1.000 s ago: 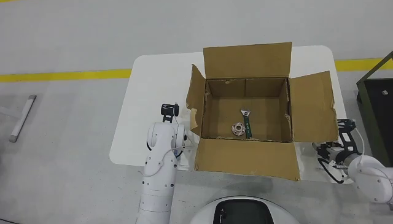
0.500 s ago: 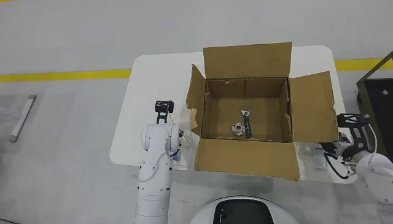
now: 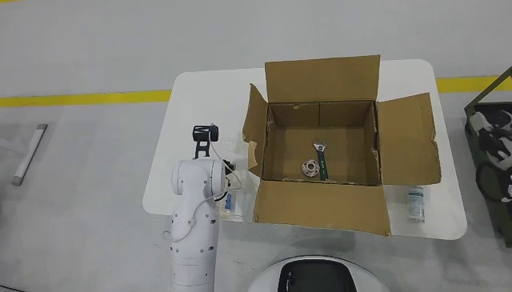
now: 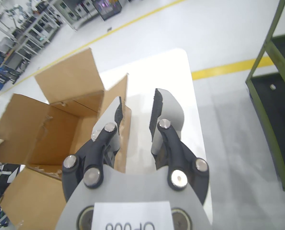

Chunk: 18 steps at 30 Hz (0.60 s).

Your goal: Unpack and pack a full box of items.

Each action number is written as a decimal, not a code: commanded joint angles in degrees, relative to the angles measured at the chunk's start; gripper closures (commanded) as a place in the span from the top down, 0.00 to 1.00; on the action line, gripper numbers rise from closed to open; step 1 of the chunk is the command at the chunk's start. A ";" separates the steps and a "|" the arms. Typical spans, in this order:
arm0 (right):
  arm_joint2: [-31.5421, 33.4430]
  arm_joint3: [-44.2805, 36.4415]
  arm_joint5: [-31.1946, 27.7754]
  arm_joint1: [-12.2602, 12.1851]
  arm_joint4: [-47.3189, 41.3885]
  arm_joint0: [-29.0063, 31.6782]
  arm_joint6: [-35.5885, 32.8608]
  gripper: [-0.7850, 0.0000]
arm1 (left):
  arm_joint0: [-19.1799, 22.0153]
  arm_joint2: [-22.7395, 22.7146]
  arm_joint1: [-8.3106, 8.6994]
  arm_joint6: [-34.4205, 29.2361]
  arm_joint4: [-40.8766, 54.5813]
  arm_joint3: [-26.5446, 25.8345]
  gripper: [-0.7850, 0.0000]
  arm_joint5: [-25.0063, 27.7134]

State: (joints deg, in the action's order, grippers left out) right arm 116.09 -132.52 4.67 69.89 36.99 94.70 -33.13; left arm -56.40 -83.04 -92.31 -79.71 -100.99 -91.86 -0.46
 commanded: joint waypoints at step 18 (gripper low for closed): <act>-43.11 19.58 1.72 -0.20 23.64 -31.27 -20.96 0.00 | 0.00 0.00 0.00 0.00 -0.01 0.00 1.00 0.00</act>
State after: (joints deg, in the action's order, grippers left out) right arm 75.27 -115.58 5.62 69.49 59.72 65.22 -53.60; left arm -56.40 -83.04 -92.31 -79.70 -100.99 -91.86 -0.45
